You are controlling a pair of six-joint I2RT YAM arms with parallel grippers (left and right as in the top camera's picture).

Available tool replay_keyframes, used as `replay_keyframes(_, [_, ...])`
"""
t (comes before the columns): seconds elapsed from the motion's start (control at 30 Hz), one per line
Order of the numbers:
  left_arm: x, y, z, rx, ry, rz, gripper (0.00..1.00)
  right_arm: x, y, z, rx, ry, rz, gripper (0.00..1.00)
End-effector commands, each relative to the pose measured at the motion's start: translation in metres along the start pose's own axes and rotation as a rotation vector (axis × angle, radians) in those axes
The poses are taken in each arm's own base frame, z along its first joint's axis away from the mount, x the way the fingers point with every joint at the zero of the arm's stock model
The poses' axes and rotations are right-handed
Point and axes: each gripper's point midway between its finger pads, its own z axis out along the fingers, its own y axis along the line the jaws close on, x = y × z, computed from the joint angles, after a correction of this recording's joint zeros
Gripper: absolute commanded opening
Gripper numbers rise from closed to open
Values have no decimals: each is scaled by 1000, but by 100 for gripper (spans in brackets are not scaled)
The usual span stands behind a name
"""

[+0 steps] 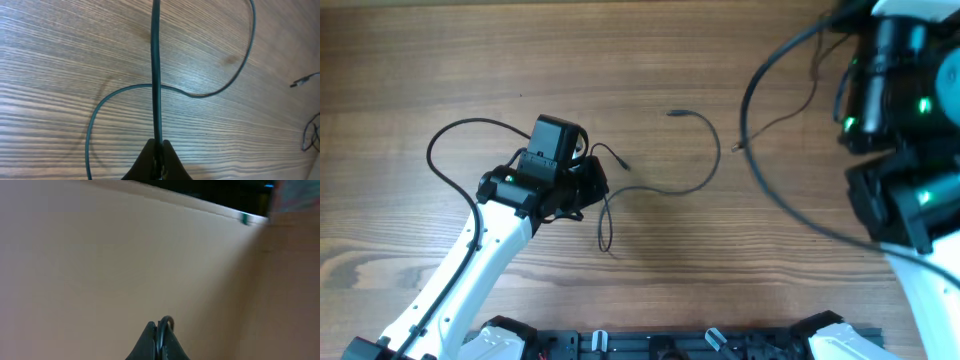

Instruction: Untangle cables

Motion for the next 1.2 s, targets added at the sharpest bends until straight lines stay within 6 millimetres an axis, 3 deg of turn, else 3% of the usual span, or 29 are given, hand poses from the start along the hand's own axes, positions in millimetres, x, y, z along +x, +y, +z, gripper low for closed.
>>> replay_keyframes(0.0, [-3,6,-3,-24,-23,24,4,27,-57,23,197,76,-96,4])
replay_keyframes(0.2, [-1,7,-3,-30,-17,22,4,63,-157,35,431,154,-68,4])
replay_keyframes(0.27, [0,9,-3,-37,-9,20,4,78,-197,33,477,177,-10,4])
replay_keyframes(0.33, [2,10,-3,-42,-4,18,4,90,-224,31,494,185,95,4])
replay_keyframes(0.43, [6,14,-3,-56,13,38,4,114,-256,32,501,199,254,4])
replay_keyframes(0.6, [11,18,-3,-76,33,69,4,165,-298,38,571,279,350,4])
replay_keyframes(0.73, [12,19,-3,-78,37,85,4,242,-329,34,658,467,369,4])
replay_keyframes(0.87, [11,19,-3,-77,36,85,4,350,-347,-1,767,764,530,4])
replay_keyframes(1.0, [11,19,-3,-77,36,85,4,446,-326,-32,699,1065,697,4])
replay_keyframes(1.07, [11,19,-3,-77,37,86,4,486,-311,-53,695,1216,753,4])
replay_keyframes(1.17, [12,19,-3,-80,40,84,4,525,-293,-82,708,1394,790,4])
